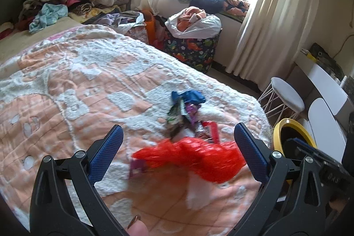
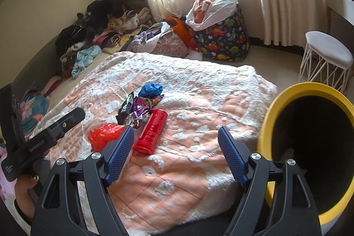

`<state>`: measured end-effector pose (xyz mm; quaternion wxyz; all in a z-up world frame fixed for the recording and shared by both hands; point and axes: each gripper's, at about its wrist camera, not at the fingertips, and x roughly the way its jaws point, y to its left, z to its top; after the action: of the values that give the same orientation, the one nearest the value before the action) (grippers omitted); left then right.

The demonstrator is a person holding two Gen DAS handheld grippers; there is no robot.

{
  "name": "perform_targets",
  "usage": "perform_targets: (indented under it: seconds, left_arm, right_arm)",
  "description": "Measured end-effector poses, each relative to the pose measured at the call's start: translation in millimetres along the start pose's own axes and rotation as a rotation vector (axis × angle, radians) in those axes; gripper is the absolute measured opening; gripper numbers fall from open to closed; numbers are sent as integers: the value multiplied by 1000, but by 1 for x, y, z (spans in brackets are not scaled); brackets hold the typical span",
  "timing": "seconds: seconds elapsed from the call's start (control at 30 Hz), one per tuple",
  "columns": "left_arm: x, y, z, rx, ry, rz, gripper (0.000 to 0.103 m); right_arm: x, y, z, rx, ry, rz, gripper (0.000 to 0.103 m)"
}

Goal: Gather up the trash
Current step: 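Grasp the red plastic bag with the left tool while the right tool grasps the red can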

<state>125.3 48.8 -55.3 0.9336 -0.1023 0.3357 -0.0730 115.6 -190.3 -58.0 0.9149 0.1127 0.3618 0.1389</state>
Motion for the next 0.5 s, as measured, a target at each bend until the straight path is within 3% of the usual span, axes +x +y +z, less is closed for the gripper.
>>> perform_targets:
  seconds: [0.2, 0.5]
  left_arm:
    - [1, 21, -5, -8, 37, -41, 92]
    - [15, 14, -10, 75, 115, -154, 90]
  right_arm:
    - [26, 7, 5, -14, 36, 1, 73]
    - [72, 0, 16, 14, 122, -6, 59]
